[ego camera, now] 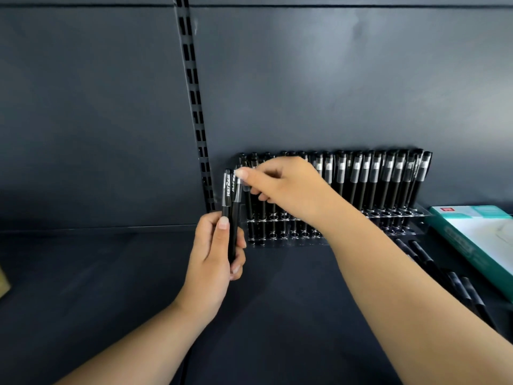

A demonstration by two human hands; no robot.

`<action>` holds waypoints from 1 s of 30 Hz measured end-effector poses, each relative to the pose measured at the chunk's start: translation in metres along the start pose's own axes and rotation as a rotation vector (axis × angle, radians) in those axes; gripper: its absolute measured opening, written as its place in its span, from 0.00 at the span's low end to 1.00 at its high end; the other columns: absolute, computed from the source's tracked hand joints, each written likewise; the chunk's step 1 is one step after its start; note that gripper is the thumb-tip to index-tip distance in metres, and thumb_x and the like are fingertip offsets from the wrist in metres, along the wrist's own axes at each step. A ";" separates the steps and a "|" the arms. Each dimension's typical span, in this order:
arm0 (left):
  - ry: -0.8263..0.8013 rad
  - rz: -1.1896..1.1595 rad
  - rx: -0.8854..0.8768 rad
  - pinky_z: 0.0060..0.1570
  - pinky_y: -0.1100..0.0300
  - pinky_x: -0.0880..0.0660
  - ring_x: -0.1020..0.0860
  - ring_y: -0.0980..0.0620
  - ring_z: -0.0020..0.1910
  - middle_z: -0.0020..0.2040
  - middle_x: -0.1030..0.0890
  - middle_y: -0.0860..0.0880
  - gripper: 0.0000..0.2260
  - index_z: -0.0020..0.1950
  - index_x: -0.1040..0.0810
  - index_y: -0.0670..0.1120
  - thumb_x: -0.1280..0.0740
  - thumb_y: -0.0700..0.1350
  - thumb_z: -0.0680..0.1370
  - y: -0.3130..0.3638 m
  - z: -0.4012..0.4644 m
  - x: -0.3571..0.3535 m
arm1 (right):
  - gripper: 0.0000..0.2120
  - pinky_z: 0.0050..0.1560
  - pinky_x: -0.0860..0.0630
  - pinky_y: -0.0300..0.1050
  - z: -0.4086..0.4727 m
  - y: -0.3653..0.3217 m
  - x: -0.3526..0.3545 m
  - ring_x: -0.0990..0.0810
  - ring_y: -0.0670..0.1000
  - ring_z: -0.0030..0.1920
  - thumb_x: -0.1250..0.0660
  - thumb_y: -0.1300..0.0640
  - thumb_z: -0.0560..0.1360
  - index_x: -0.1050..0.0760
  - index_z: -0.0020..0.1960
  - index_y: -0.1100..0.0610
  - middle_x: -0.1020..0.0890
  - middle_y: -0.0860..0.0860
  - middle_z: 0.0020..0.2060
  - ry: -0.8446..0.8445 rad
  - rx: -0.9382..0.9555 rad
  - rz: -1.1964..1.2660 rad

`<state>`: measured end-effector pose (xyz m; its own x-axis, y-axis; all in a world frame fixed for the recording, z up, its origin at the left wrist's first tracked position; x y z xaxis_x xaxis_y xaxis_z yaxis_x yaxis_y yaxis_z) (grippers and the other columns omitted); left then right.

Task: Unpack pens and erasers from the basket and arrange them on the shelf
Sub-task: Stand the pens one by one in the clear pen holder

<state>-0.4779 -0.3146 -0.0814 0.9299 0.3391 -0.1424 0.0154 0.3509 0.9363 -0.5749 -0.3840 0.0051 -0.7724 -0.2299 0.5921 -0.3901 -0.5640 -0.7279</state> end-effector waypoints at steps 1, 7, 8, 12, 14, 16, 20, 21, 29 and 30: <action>-0.003 0.013 -0.012 0.21 0.66 0.40 0.36 0.57 0.21 0.32 0.26 0.53 0.09 0.44 0.33 0.47 0.49 0.45 0.81 0.000 -0.001 -0.001 | 0.19 0.35 0.28 0.32 -0.001 -0.003 -0.005 0.27 0.44 0.27 0.35 0.44 0.73 0.21 0.40 0.61 0.21 0.54 0.30 -0.033 0.026 -0.025; 0.017 0.084 -0.119 0.31 0.64 0.27 0.21 0.53 0.31 0.37 0.21 0.48 0.08 0.48 0.32 0.49 0.49 0.48 0.78 0.004 -0.001 -0.003 | 0.12 0.39 0.23 0.39 -0.003 -0.008 -0.015 0.24 0.43 0.33 0.33 0.52 0.73 0.23 0.36 0.60 0.20 0.54 0.32 -0.145 0.039 0.023; 0.029 0.106 -0.123 0.37 0.63 0.25 0.19 0.53 0.38 0.39 0.19 0.48 0.08 0.48 0.32 0.50 0.48 0.51 0.77 0.002 0.001 -0.001 | 0.11 0.42 0.22 0.39 -0.002 -0.006 -0.011 0.22 0.43 0.34 0.34 0.53 0.74 0.23 0.37 0.59 0.20 0.52 0.33 -0.149 0.015 0.062; 0.089 0.111 -0.070 0.41 0.63 0.24 0.22 0.61 0.38 0.42 0.22 0.50 0.04 0.49 0.34 0.53 0.46 0.45 0.80 -0.010 0.010 0.008 | 0.07 0.42 0.22 0.37 0.005 0.005 0.020 0.22 0.41 0.32 0.36 0.58 0.76 0.23 0.41 0.57 0.21 0.49 0.34 -0.031 -0.080 0.249; 0.096 0.127 -0.080 0.36 0.63 0.27 0.27 0.62 0.30 0.37 0.27 0.50 0.08 0.49 0.34 0.53 0.46 0.40 0.81 -0.010 0.012 0.009 | 0.09 0.42 0.23 0.37 0.006 0.010 0.037 0.24 0.43 0.32 0.37 0.59 0.76 0.22 0.47 0.64 0.22 0.53 0.38 0.089 -0.096 0.264; 0.074 0.136 -0.110 0.36 0.61 0.31 0.31 0.61 0.28 0.35 0.30 0.50 0.09 0.49 0.34 0.53 0.47 0.38 0.81 -0.008 0.011 0.007 | 0.07 0.45 0.22 0.40 0.006 0.012 0.049 0.25 0.46 0.36 0.38 0.60 0.76 0.22 0.46 0.61 0.23 0.53 0.37 0.177 -0.085 0.256; -0.015 0.195 -0.126 0.37 0.67 0.28 0.26 0.62 0.34 0.39 0.26 0.50 0.11 0.51 0.35 0.53 0.47 0.36 0.80 -0.009 0.007 -0.002 | 0.08 0.53 0.22 0.52 0.008 0.016 0.052 0.24 0.48 0.42 0.37 0.62 0.75 0.24 0.44 0.50 0.21 0.49 0.38 0.235 -0.066 0.193; -0.027 0.193 -0.124 0.39 0.68 0.27 0.25 0.62 0.36 0.40 0.26 0.50 0.12 0.51 0.35 0.53 0.48 0.36 0.80 -0.010 0.007 -0.003 | 0.08 0.53 0.23 0.53 0.008 0.017 0.051 0.23 0.49 0.43 0.37 0.62 0.75 0.24 0.45 0.49 0.20 0.48 0.39 0.237 -0.063 0.169; -0.058 0.213 -0.094 0.48 0.61 0.24 0.21 0.61 0.43 0.43 0.21 0.51 0.10 0.51 0.36 0.53 0.46 0.36 0.80 -0.014 0.010 -0.002 | 0.07 0.54 0.23 0.47 0.011 0.025 0.047 0.21 0.49 0.47 0.38 0.62 0.76 0.26 0.47 0.50 0.19 0.50 0.45 0.211 -0.076 0.145; -0.059 0.227 -0.087 0.49 0.60 0.24 0.21 0.61 0.44 0.43 0.20 0.52 0.10 0.50 0.36 0.53 0.45 0.37 0.80 -0.015 0.010 -0.002 | 0.07 0.52 0.22 0.44 0.011 0.025 0.046 0.22 0.48 0.45 0.38 0.63 0.76 0.26 0.47 0.51 0.20 0.50 0.44 0.192 -0.077 0.158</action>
<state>-0.4766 -0.3294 -0.0914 0.9259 0.3668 0.0899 -0.2255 0.3460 0.9107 -0.6148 -0.4172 0.0183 -0.9048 -0.1512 0.3980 -0.2886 -0.4695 -0.8344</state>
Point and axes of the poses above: each hand's wrist, its own z-axis towards the middle knuckle, its own x-axis out of the back of the hand, y = z × x, the point moved 7 cm from there along z, towards the middle knuckle
